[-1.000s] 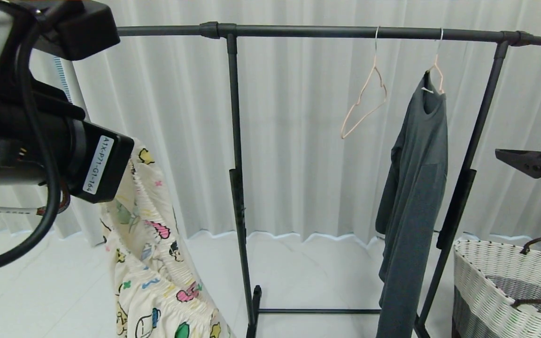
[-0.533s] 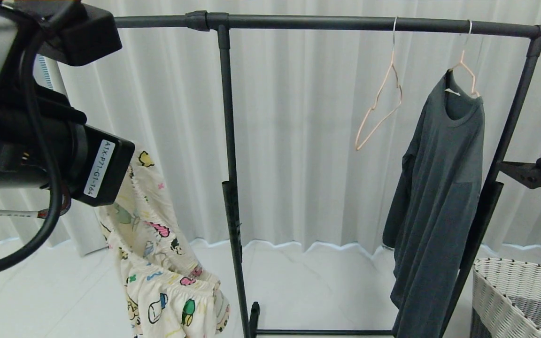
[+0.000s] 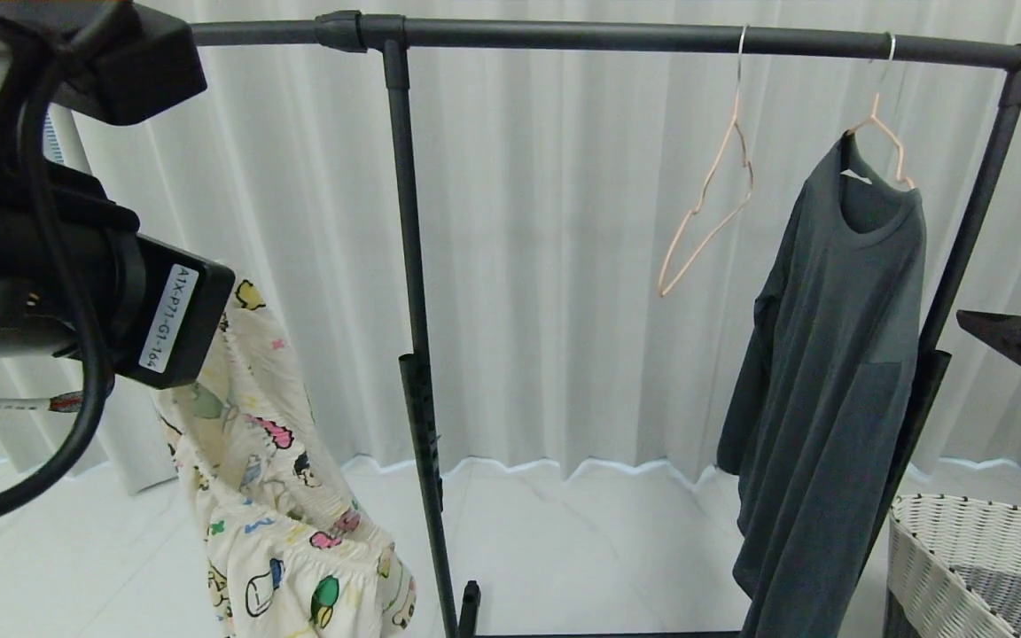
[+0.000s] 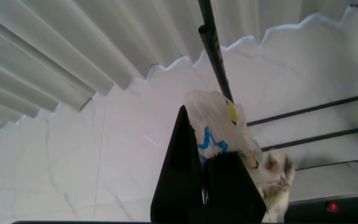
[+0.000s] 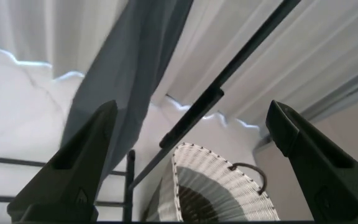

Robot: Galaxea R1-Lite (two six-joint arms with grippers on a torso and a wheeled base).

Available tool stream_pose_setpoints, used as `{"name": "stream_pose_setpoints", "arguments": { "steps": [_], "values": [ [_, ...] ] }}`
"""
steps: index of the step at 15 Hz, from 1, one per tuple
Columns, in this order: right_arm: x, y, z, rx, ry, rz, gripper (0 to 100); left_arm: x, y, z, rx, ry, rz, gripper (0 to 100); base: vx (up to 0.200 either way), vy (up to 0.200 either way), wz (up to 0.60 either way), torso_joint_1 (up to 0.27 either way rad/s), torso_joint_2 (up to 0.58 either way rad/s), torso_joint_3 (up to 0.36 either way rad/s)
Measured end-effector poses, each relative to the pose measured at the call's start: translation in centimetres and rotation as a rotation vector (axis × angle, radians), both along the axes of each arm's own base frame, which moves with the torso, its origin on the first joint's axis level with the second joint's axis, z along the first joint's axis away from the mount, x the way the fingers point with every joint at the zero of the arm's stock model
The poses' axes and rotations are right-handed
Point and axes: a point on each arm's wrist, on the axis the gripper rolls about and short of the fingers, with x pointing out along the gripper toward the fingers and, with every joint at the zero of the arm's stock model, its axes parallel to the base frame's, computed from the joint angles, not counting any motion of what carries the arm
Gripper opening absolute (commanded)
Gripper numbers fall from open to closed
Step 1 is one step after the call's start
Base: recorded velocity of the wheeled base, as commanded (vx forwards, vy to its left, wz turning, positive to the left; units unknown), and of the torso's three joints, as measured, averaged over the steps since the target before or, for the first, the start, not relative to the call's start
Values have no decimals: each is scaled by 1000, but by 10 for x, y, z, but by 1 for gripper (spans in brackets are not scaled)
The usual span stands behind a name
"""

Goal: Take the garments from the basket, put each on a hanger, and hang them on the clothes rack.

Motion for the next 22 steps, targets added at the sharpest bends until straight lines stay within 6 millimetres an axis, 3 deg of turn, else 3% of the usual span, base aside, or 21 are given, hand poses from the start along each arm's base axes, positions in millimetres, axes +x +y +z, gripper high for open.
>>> {"name": "stream_pose_setpoints", "arguments": {
  "steps": [9, 16, 22],
  "values": [
    [1, 1, 0, 6, 0, 14, 100, -4, 4, 3, -12, -13, 0, 0, 0, 0, 0, 166, -509, -238],
    [1, 2, -1, 6, 4, 24, 100, -9, 9, 7, -24, -28, 1, 0, 0, 0, 0, 309, -486, -248],
    [5, 11, -5, 24, 21, 73, 100, -11, 15, 0, -8, -10, 22, 0, 0, 0, 0, 48, -89, -47]
  ]
}}
